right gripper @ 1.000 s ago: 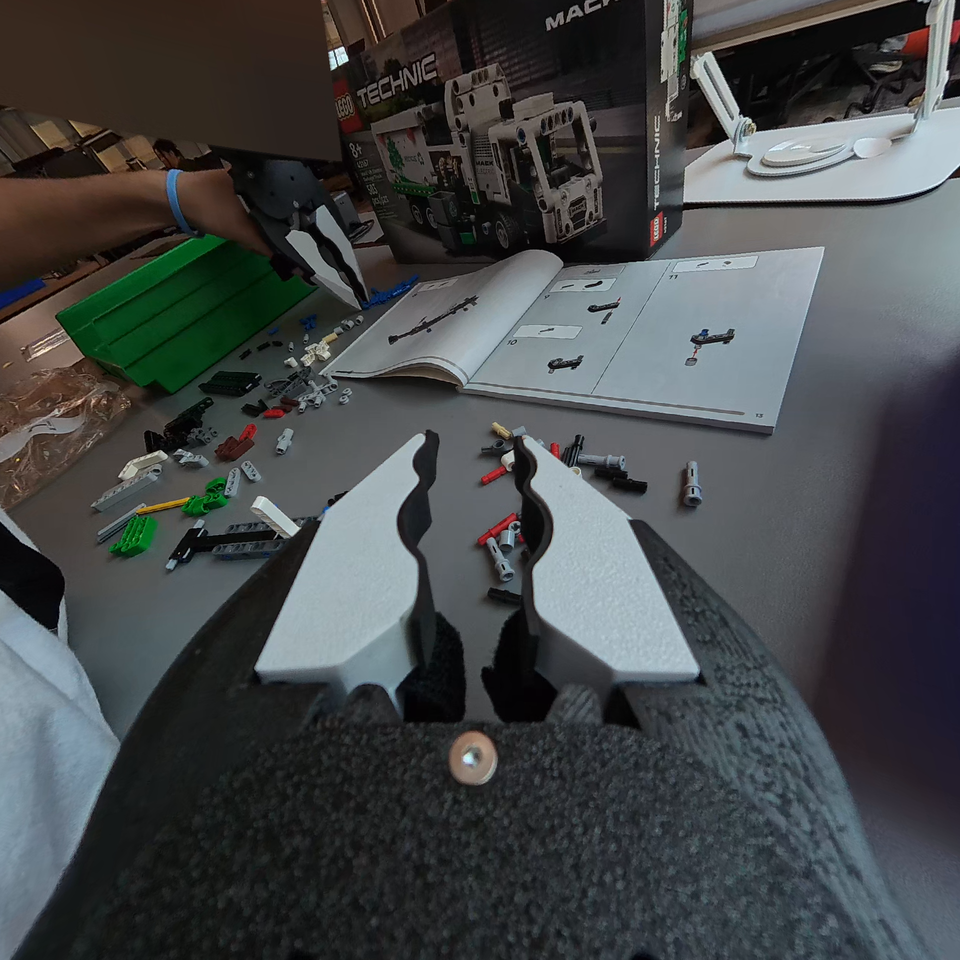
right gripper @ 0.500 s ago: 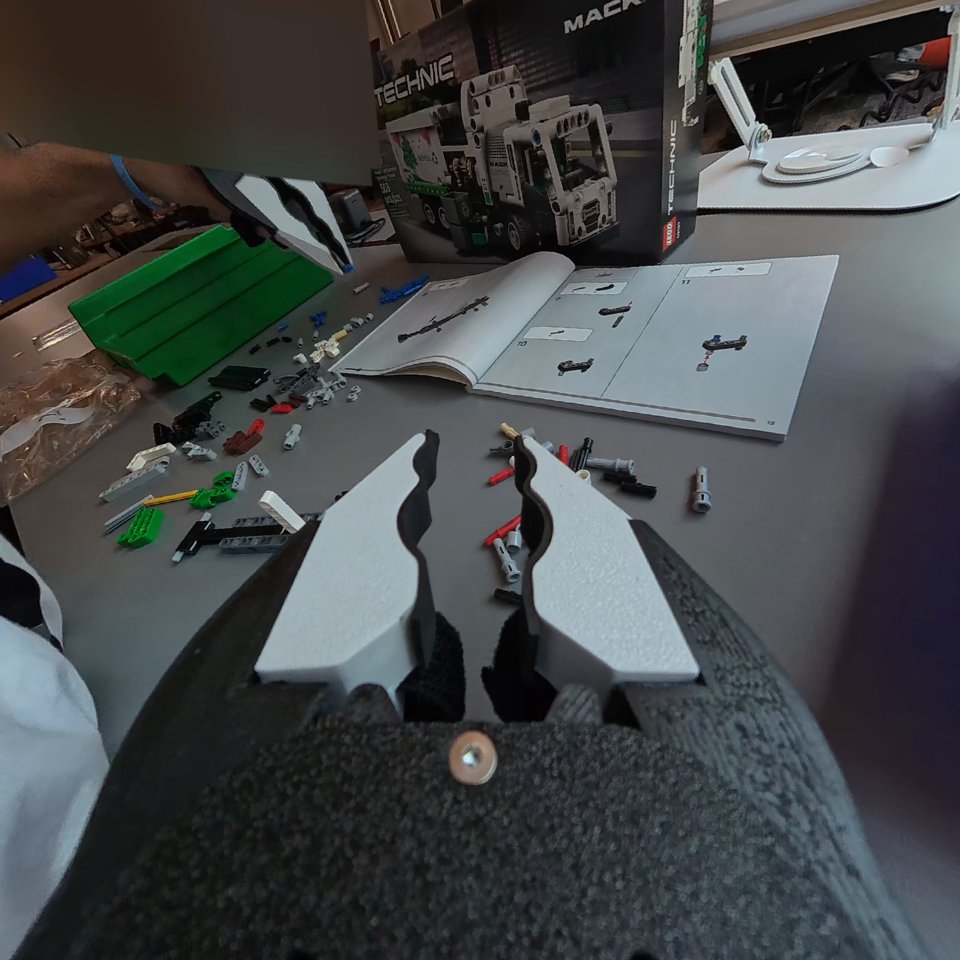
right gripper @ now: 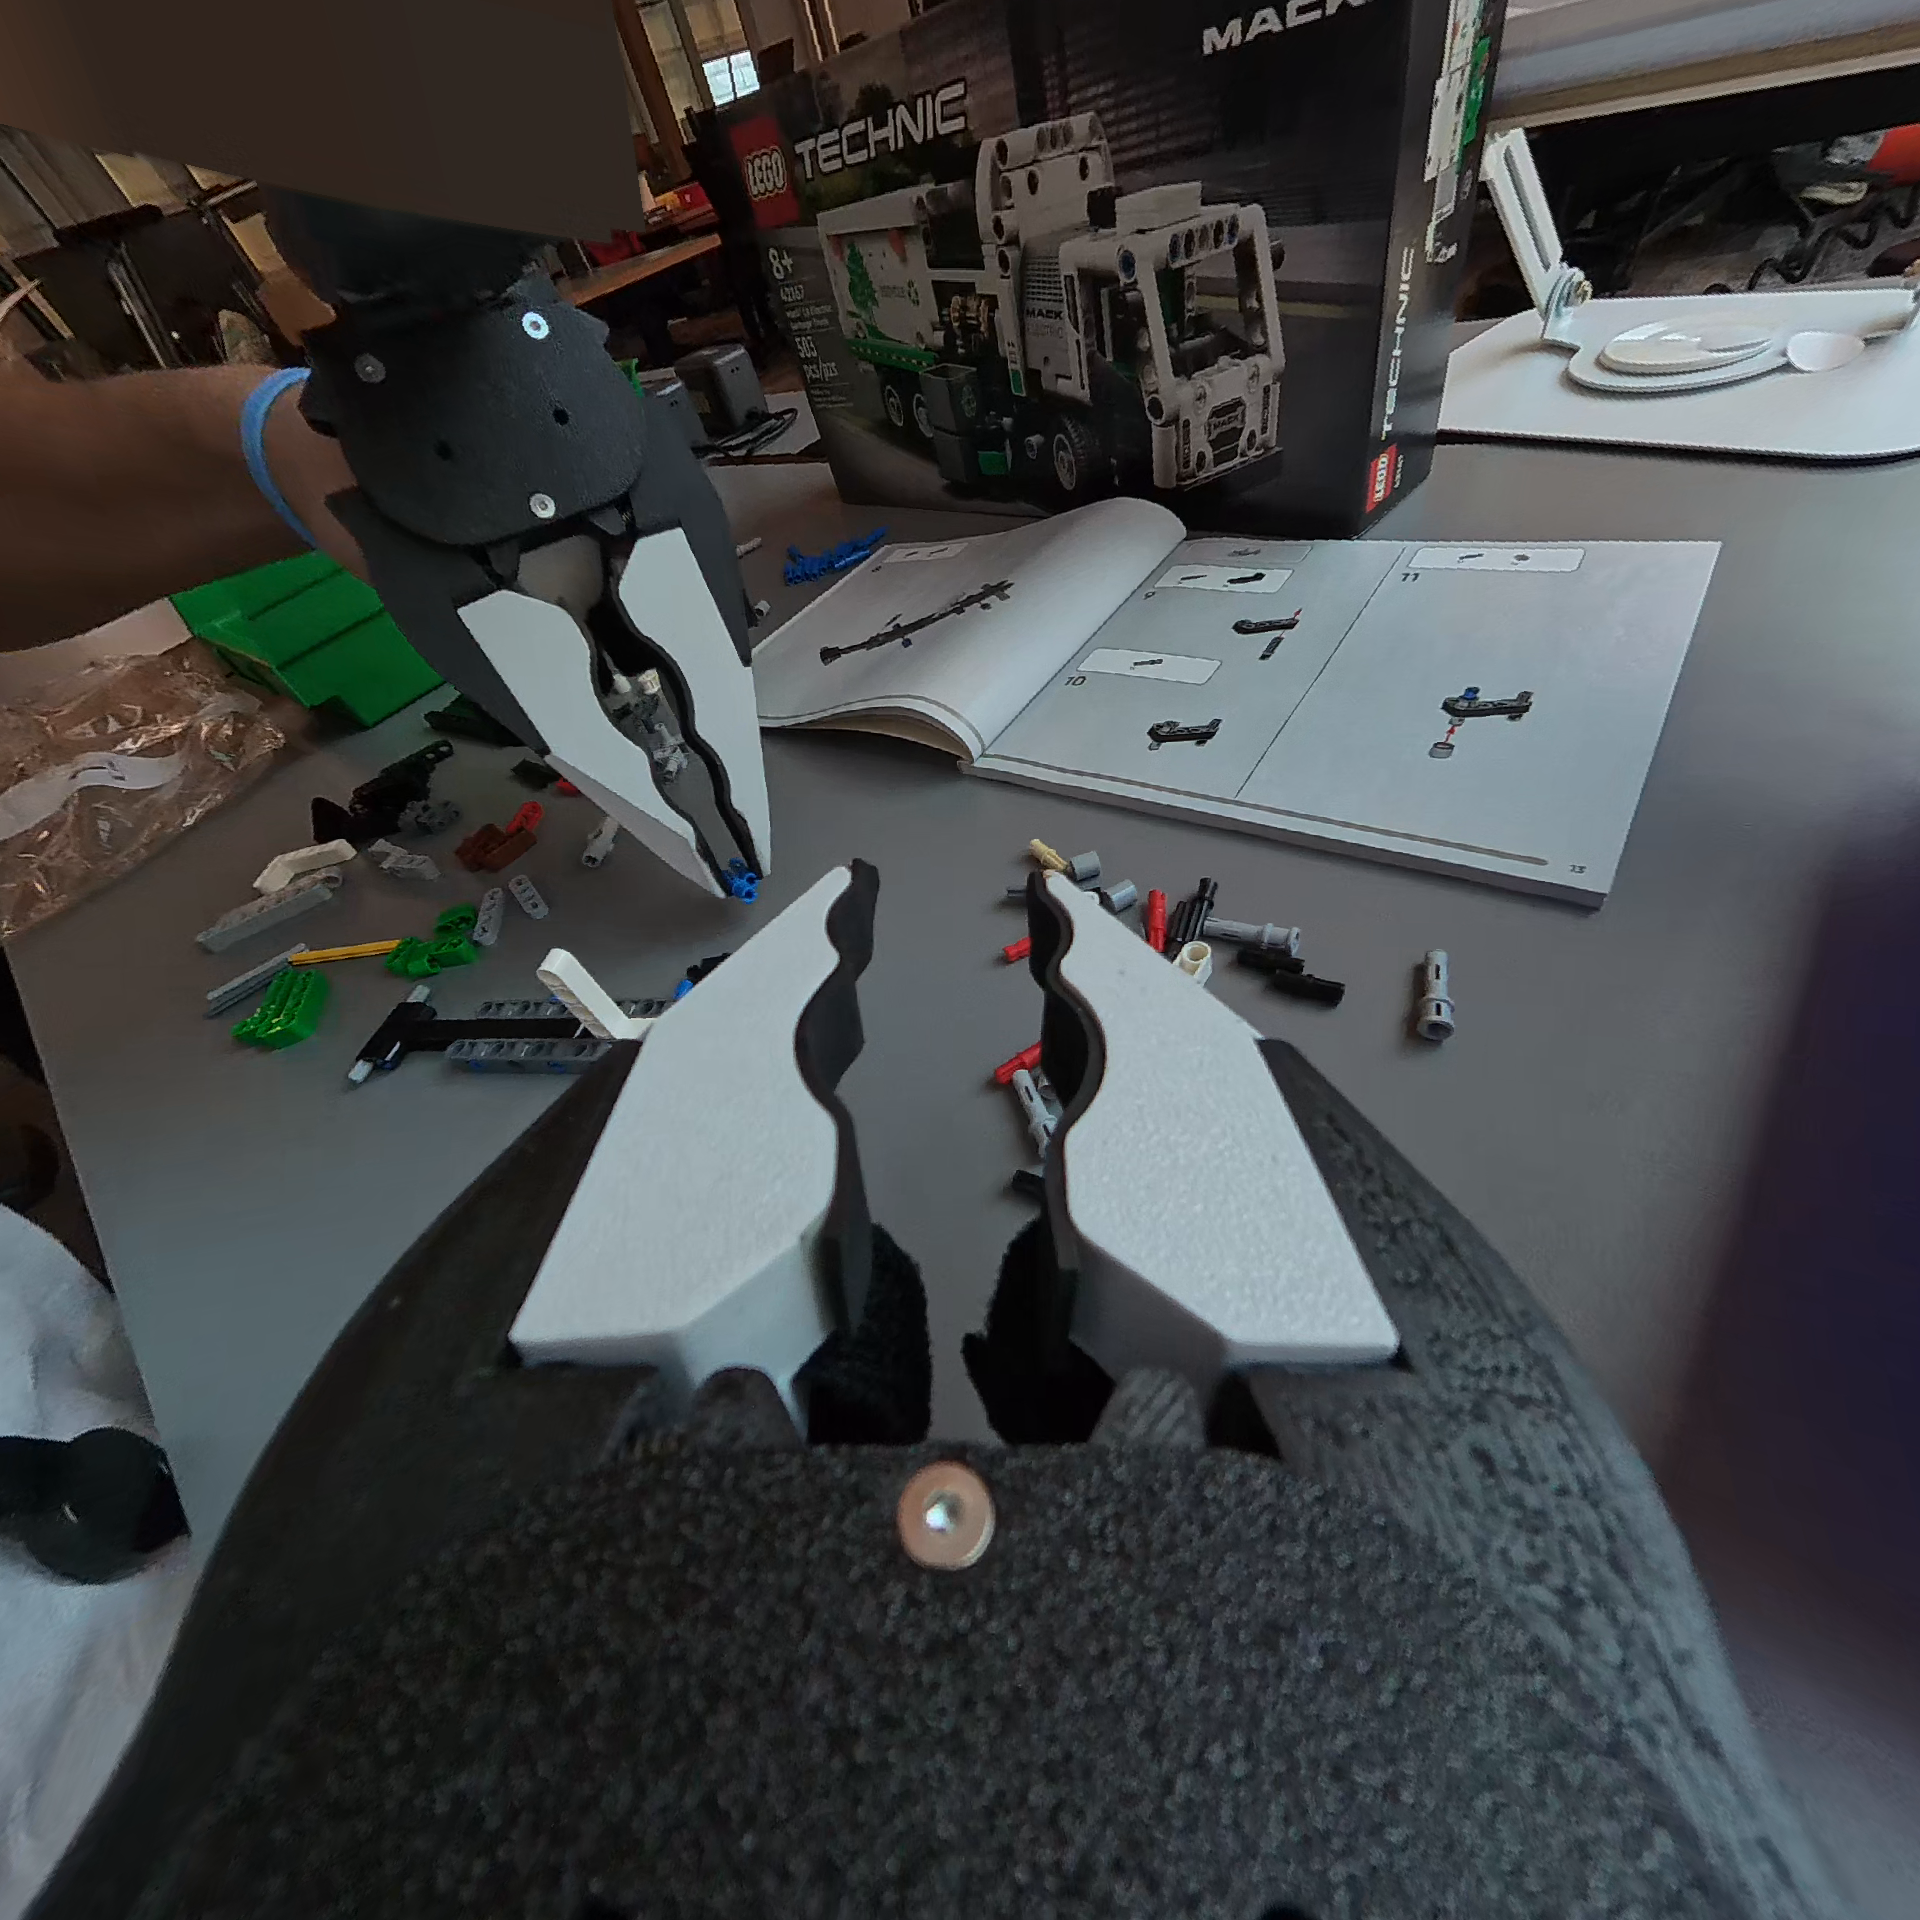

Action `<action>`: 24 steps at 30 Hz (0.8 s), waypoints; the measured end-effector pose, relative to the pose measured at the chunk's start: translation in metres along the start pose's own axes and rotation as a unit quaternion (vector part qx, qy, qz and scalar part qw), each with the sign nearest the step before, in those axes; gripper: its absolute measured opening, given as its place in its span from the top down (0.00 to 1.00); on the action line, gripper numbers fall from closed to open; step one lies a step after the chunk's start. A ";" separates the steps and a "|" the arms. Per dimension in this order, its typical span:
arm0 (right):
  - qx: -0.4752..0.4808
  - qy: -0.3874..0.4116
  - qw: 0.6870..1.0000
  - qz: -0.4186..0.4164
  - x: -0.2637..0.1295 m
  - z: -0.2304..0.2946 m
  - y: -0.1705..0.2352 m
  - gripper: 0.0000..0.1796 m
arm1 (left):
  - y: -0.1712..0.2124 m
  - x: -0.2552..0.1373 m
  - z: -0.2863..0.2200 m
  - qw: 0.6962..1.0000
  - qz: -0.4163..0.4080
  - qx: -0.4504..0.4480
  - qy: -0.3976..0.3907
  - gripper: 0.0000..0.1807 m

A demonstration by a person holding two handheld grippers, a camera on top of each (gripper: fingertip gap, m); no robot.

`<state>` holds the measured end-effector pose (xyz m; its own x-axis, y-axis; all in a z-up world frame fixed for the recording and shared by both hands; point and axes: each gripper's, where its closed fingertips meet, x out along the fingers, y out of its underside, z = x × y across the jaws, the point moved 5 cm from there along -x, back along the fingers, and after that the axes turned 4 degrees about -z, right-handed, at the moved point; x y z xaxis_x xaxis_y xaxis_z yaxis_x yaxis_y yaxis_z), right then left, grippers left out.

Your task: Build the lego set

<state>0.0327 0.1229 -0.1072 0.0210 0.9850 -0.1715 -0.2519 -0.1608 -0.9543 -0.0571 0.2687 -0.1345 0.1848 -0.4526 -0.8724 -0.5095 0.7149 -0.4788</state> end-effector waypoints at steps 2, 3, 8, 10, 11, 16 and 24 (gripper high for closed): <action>0.001 -0.003 1.000 -0.002 0.000 0.000 0.000 0.84 | 0.000 0.004 0.001 1.000 0.014 0.001 -0.011 0.95; 0.001 -0.005 1.000 -0.002 -0.001 0.001 0.000 0.84 | 0.000 0.007 0.001 1.000 0.020 0.002 -0.017 0.95; 0.005 -0.016 1.000 -0.004 -0.001 0.003 0.000 0.84 | -0.001 0.015 -0.002 1.000 0.009 -0.015 -0.023 0.95; 0.006 -0.017 1.000 -0.003 -0.001 0.003 0.000 0.84 | 0.000 0.016 -0.003 0.999 0.003 -0.023 -0.030 0.95; 0.007 -0.018 1.000 -0.003 -0.001 0.003 0.000 0.84 | -0.001 0.016 -0.003 0.999 -0.001 -0.024 -0.036 0.93; 0.009 -0.017 1.000 -0.002 -0.001 0.003 0.000 0.84 | -0.006 0.003 -0.006 0.995 -0.050 -0.051 -0.066 0.90; 0.006 -0.019 1.000 0.013 0.005 0.003 0.002 0.84 | 0.013 -0.071 -0.037 0.921 -0.276 -0.215 -0.172 0.90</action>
<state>0.0297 0.1274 -0.1092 -0.0216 0.9823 -0.1861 -0.2629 -0.1852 -0.9469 -0.1080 0.2902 -0.0750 0.7331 -0.4354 -0.5225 -0.5295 0.1166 -0.8402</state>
